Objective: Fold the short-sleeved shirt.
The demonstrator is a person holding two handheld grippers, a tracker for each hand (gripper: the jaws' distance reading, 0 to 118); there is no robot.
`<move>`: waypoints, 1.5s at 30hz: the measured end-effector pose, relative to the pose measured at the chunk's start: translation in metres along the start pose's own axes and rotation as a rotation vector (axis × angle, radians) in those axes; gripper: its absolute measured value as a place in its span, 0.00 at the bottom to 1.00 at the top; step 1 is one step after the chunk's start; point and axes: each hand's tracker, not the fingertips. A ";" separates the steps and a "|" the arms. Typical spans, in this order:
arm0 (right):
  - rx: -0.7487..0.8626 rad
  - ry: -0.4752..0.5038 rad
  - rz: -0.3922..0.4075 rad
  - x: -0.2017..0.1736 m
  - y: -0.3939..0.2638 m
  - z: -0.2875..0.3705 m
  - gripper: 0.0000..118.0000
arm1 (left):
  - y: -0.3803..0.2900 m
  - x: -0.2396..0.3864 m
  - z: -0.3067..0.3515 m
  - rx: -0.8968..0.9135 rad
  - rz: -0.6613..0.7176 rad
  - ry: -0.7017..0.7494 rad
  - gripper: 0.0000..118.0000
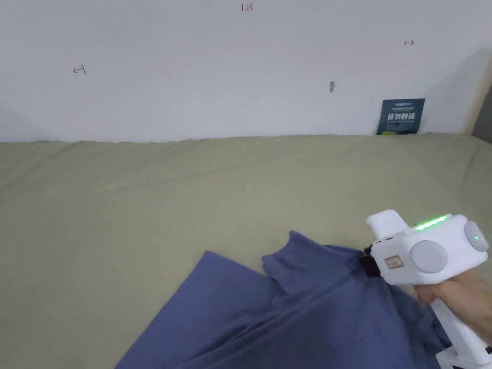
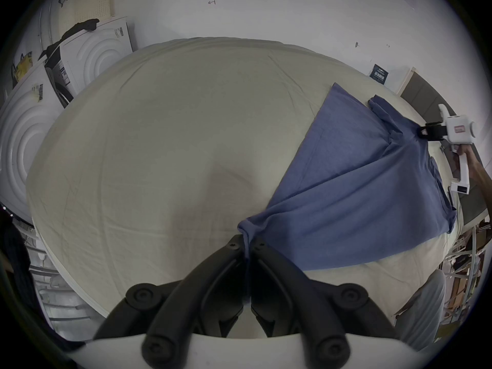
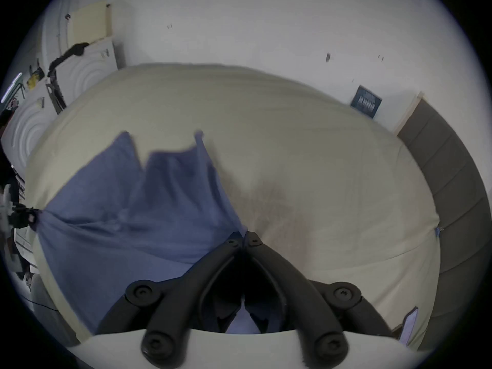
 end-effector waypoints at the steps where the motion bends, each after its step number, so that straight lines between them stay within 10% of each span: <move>1: 0.017 0.007 0.001 0.000 0.001 0.021 0.00 | 0.002 0.001 0.006 0.025 0.008 0.000 0.00; 20: 0.530 -0.190 -0.130 0.051 0.009 0.355 0.00 | 0.181 0.076 0.222 0.571 0.015 -0.018 0.00; 37: 0.729 -0.274 -0.336 0.038 0.030 0.360 0.00 | 0.202 0.107 0.286 0.867 -0.022 0.213 0.00; 45: 0.718 -0.258 -0.314 0.038 0.051 0.351 0.00 | 0.217 0.097 0.278 0.818 0.000 0.203 0.00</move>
